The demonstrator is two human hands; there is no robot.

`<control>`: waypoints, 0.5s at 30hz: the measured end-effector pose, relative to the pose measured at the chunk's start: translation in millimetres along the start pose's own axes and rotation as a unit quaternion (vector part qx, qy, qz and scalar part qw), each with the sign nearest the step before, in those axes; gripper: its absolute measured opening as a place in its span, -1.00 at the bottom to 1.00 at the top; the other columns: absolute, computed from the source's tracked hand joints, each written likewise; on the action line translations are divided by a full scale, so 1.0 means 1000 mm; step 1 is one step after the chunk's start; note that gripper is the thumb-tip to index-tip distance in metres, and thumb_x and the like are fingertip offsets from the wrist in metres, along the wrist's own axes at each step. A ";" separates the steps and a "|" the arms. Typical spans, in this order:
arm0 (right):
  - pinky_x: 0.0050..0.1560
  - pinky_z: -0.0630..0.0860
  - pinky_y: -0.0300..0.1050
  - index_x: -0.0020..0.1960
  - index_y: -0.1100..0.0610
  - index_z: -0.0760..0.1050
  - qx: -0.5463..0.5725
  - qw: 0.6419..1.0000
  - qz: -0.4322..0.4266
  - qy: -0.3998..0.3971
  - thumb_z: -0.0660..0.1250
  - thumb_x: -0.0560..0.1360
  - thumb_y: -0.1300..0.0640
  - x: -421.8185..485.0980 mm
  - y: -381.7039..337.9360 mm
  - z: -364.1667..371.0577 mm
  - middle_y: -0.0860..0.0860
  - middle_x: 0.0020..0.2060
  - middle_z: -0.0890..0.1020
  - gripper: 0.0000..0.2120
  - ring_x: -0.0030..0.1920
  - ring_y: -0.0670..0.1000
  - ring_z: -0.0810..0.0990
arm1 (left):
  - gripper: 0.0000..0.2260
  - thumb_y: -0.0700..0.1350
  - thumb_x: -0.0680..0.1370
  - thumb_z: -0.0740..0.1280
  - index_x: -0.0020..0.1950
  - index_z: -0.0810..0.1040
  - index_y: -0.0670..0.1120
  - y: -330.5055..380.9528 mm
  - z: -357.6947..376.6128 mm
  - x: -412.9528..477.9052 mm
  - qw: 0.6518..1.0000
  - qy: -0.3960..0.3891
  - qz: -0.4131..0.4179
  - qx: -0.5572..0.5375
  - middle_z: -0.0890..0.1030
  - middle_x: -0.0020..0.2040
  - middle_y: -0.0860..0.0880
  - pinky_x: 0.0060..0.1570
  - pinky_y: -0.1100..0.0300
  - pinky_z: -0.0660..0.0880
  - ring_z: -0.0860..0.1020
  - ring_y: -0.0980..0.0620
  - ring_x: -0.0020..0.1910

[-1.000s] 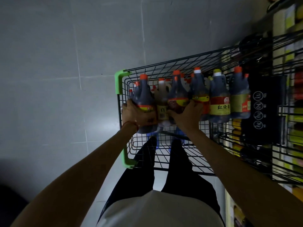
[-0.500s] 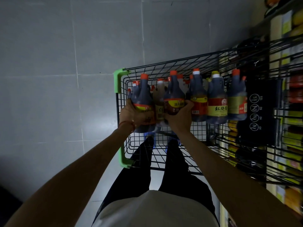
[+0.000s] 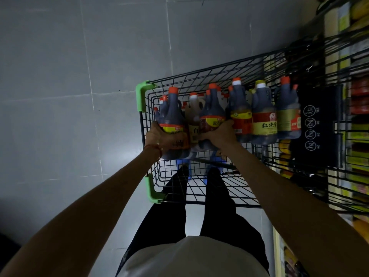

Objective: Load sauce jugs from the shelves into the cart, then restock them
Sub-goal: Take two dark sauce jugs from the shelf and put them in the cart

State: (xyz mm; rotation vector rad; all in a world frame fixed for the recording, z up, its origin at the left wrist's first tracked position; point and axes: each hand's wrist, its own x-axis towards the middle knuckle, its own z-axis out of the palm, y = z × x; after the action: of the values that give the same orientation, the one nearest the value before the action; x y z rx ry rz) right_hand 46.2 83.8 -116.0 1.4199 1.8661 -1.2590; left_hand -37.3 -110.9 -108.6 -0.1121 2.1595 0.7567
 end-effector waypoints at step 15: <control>-0.13 0.54 -0.37 0.12 0.13 0.53 0.192 0.973 -0.123 0.026 0.70 0.18 0.37 -0.105 0.069 -0.037 -0.14 -0.11 0.67 -0.40 -0.20 -0.32 0.63 | -0.41 0.11 0.29 0.63 0.24 0.56 -0.03 0.023 0.008 -0.070 0.996 0.015 0.086 -0.011 0.65 0.10 -0.04 0.00 0.20 0.48 0.56 0.03 -0.01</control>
State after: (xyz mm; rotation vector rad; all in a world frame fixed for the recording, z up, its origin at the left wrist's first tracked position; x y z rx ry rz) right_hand 152.2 67.6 -41.2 1.4490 1.9552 -1.7987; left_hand 6.7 -100.1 -50.1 0.0521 2.2090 0.8801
